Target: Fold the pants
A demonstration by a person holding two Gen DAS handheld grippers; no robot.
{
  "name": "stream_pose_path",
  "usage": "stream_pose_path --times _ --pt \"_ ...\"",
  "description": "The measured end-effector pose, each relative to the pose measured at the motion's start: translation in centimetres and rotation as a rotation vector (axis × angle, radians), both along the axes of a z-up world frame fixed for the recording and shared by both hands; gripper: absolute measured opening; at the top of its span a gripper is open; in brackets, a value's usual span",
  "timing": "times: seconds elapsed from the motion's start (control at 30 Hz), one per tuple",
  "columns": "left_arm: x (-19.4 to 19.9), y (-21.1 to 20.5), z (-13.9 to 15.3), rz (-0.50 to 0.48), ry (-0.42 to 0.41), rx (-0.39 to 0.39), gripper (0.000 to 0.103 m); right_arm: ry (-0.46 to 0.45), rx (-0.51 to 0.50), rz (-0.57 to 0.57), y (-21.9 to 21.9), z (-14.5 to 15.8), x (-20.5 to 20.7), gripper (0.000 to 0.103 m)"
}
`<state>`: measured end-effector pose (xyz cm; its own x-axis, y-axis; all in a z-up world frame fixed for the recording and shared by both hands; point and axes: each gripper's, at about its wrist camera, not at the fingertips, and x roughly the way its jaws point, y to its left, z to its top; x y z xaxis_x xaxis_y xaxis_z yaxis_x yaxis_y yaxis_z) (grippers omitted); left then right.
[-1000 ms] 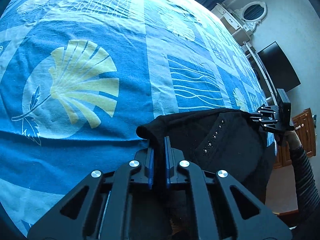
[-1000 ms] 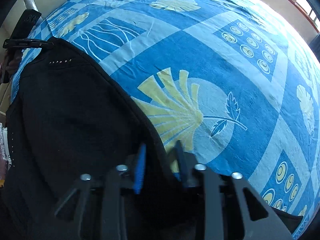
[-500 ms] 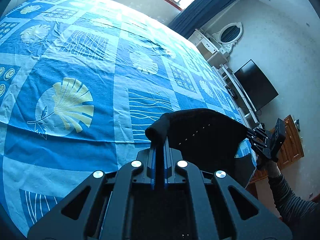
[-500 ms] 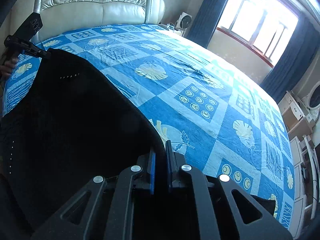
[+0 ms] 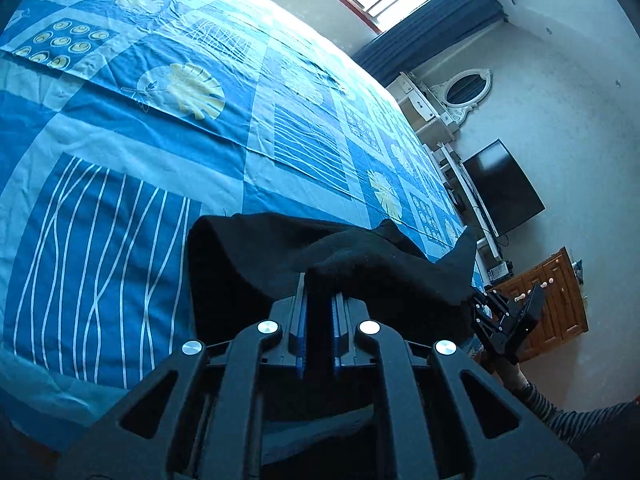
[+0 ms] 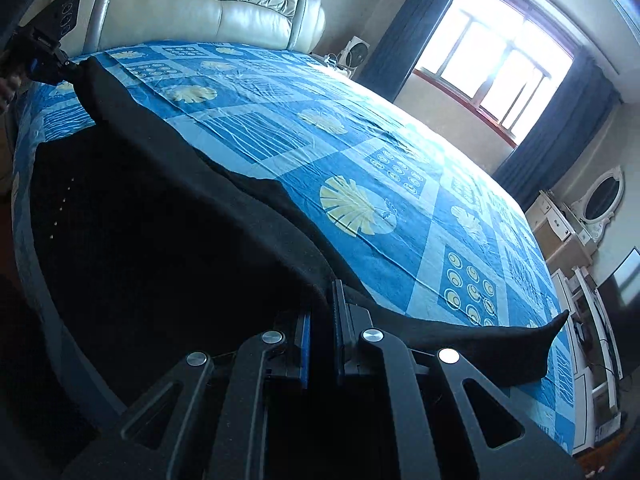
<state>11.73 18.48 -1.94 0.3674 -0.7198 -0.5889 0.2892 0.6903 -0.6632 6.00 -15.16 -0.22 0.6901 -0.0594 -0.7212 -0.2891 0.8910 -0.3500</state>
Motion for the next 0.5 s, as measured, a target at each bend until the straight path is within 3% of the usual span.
stream_pose_path --times 0.4,0.5 --pt "-4.1 1.6 -6.0 0.078 0.137 0.045 0.011 0.106 -0.042 -0.012 2.7 -5.0 -4.4 0.010" --pt "-5.2 2.7 -6.1 0.126 0.157 -0.011 0.022 0.107 -0.021 -0.031 2.4 -4.3 -4.8 0.017"
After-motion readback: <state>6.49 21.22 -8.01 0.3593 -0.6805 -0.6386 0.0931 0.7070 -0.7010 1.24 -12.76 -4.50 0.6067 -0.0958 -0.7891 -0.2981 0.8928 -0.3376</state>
